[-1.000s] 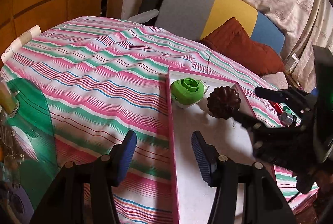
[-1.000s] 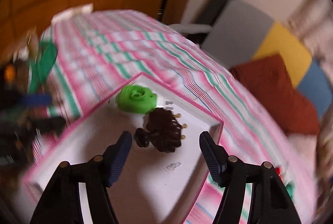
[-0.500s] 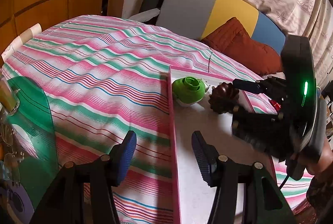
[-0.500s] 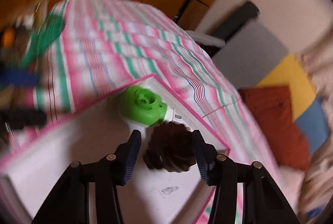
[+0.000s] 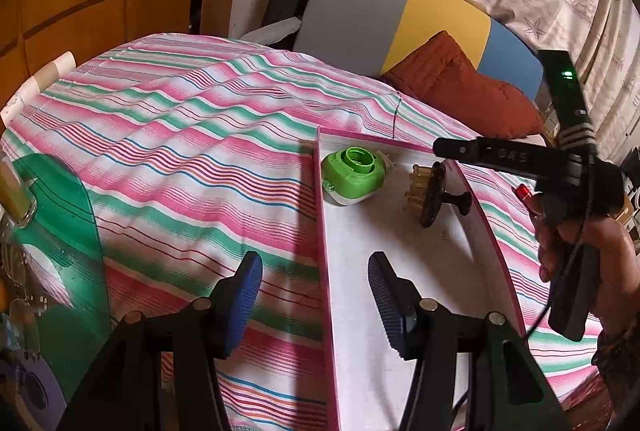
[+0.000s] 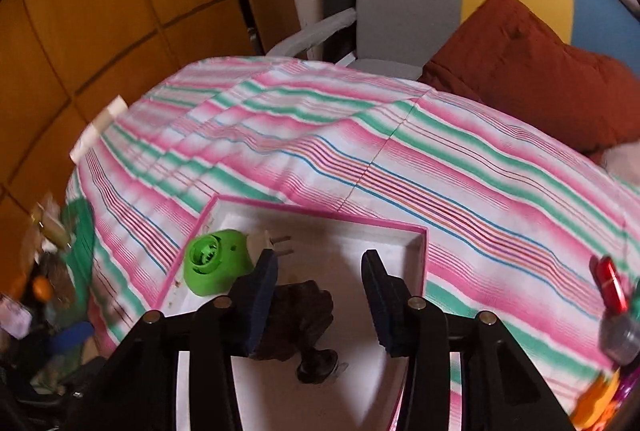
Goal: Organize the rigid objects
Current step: 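Lower the brush into the tray beside the green toy and open the right tool, then move both tools back toward the remaining toy pile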
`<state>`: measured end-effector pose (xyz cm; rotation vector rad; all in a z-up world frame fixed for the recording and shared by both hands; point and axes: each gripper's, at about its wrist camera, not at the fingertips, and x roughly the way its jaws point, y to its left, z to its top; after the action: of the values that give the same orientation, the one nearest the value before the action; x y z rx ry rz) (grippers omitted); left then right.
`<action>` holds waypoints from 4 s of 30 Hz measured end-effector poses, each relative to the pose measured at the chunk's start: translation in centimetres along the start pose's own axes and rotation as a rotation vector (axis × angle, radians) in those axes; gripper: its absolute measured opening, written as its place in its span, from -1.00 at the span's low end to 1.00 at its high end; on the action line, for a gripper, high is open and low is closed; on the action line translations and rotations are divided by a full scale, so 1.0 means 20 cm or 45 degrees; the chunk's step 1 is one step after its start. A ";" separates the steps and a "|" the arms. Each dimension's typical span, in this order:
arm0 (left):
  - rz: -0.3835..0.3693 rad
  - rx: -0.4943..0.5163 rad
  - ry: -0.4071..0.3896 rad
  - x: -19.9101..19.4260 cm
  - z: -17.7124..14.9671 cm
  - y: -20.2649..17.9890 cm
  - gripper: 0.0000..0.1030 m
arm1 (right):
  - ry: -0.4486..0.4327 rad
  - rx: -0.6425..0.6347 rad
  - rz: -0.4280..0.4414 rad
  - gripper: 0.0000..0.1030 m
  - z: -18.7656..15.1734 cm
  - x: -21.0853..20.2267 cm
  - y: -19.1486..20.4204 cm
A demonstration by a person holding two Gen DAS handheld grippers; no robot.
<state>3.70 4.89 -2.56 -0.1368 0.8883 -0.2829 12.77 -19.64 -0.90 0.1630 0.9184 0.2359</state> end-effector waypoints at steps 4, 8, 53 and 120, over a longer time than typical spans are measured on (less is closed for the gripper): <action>-0.005 -0.004 0.009 0.01 0.00 -0.01 0.08 | 0.008 -0.025 0.015 0.15 -0.05 -0.09 0.04; -0.007 0.007 0.008 0.01 0.00 -0.02 0.08 | 0.059 0.021 0.008 0.25 -0.11 -0.13 0.06; -0.007 -0.008 0.006 -0.03 -0.02 0.02 0.08 | 0.078 0.419 0.020 -0.10 0.01 0.23 -0.04; -0.427 0.623 0.229 0.01 -0.32 -1.11 0.08 | 0.071 0.355 -0.456 0.52 -0.84 -0.76 -1.33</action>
<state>-5.44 -16.42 -1.52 0.1997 0.9479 -0.8262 -6.09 -48.75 -5.60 0.2465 1.0162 -0.2218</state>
